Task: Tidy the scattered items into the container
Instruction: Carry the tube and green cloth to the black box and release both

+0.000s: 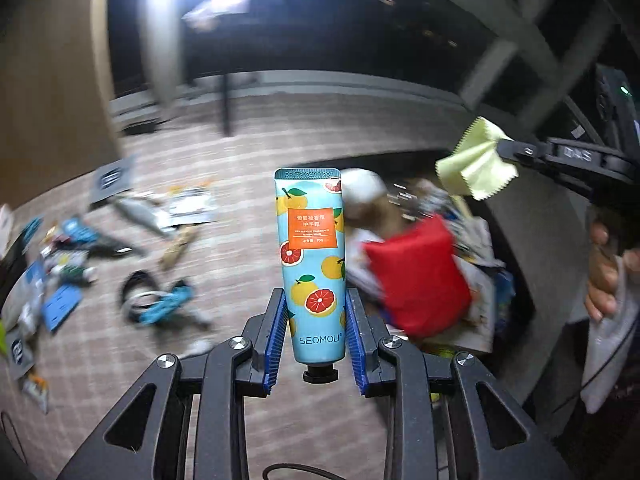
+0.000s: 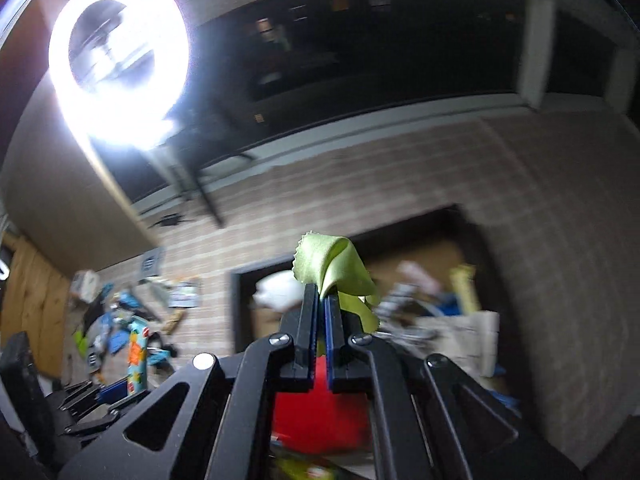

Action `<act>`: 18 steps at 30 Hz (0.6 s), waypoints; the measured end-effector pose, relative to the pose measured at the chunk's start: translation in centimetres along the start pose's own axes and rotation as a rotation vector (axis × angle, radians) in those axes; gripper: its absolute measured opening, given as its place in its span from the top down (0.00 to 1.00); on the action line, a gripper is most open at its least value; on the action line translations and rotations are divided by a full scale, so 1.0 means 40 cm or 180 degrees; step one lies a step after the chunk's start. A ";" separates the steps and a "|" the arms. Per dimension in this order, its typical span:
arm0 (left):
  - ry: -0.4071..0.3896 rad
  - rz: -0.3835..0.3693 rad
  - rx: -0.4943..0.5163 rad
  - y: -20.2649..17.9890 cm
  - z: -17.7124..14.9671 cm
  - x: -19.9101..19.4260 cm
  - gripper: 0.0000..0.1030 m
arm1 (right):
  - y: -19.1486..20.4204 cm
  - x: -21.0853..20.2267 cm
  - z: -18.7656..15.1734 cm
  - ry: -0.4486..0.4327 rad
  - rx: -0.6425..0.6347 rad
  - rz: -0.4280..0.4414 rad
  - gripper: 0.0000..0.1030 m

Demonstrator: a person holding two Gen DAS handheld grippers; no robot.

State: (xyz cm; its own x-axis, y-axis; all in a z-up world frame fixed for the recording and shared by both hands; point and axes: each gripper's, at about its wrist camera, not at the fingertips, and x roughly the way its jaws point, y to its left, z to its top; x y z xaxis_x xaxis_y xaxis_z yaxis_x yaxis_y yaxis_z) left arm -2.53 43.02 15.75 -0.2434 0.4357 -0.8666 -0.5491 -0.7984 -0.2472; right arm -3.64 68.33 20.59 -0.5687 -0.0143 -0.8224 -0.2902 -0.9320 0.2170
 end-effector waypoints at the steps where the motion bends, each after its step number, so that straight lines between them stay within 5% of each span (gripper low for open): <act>1: 0.0021 -0.0033 0.0077 -0.029 -0.003 0.006 0.74 | -0.022 -0.007 -0.008 -0.0007 0.0033 -0.0042 0.97; 9: 0.0210 -0.0345 0.0712 -0.270 -0.049 0.054 0.74 | -0.168 -0.024 -0.086 0.0101 0.0367 -0.0188 0.96; 11: 0.0273 -0.0368 0.0846 -0.311 -0.056 0.066 0.71 | -0.184 -0.027 -0.095 0.0134 0.0447 -0.0139 0.80; 13: 0.0282 -0.0304 0.0899 -0.335 -0.061 0.073 0.56 | -0.197 -0.039 -0.103 0.0076 0.0520 -0.0195 0.55; 18: 0.0223 -0.0209 0.0878 -0.320 -0.063 0.065 0.55 | -0.179 -0.056 -0.112 0.0002 0.0429 -0.0210 0.53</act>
State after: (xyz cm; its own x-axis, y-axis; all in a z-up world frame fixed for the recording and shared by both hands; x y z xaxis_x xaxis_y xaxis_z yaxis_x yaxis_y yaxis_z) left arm 5.87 53.32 15.56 -0.1496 0.4454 -0.8827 -0.7610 -0.6219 -0.1849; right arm 3.17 73.39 18.52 -0.5446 0.0450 -0.8375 -0.4276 -0.8740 0.2311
